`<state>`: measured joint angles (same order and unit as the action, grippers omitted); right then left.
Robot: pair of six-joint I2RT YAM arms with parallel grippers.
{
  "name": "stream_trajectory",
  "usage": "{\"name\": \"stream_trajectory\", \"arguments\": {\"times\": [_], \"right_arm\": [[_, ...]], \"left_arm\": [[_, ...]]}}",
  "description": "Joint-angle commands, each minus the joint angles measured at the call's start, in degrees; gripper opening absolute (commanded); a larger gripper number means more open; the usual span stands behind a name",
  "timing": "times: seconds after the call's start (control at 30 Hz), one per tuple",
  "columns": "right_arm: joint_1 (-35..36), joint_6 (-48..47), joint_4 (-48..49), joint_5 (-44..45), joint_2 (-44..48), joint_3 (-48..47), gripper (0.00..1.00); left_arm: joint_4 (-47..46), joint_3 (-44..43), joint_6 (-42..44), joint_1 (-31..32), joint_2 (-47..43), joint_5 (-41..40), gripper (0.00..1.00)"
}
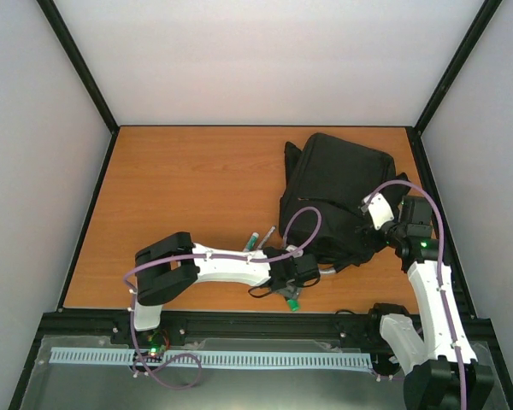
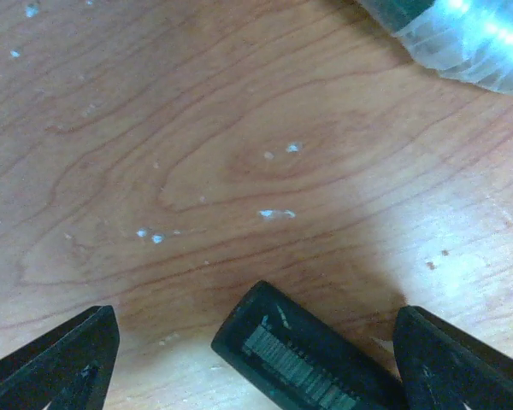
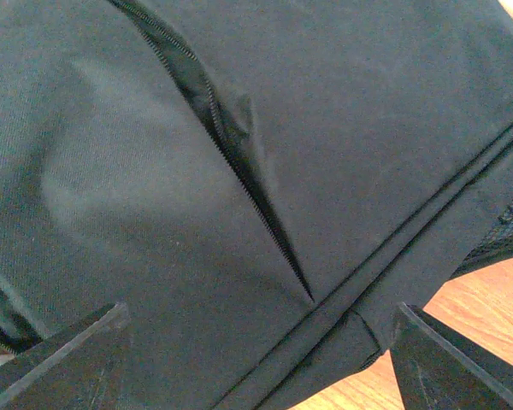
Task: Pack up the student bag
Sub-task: Move the stationery to the center of the board.
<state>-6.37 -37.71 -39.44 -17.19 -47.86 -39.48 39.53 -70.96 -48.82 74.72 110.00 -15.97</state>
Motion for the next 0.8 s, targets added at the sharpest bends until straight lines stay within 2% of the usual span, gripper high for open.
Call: {"name": "stream_trajectory", "arguments": {"times": [0.0,0.33,0.43,0.5,0.6,0.77], "right_arm": [[-0.4,6.2,2.4,-0.2,0.5,-1.4,0.84],[-0.4,5.0,1.9,-1.4,4.0,0.4,0.84],[-0.4,4.9,1.9,-1.7,3.8,0.4,0.84],[-0.5,4.8,1.7,-1.9,3.7,0.4,0.84],[-0.5,4.4,1.2,-2.7,3.8,0.3,0.84],[-0.5,4.2,0.7,-3.4,4.0,0.3,0.84]], "left_arm": [[4.9,-0.9,1.2,0.4,0.4,-4.0,0.89],[9.1,5.4,4.3,-1.0,-5.4,-10.9,0.89],[6.3,6.5,8.3,-0.5,-10.4,-10.7,0.91],[1.4,8.2,15.4,0.8,-14.8,-7.8,0.88],[-4.3,10.2,27.2,1.8,-19.3,3.4,0.77],[-4.5,9.4,36.6,1.8,-18.5,14.7,0.74]]}}
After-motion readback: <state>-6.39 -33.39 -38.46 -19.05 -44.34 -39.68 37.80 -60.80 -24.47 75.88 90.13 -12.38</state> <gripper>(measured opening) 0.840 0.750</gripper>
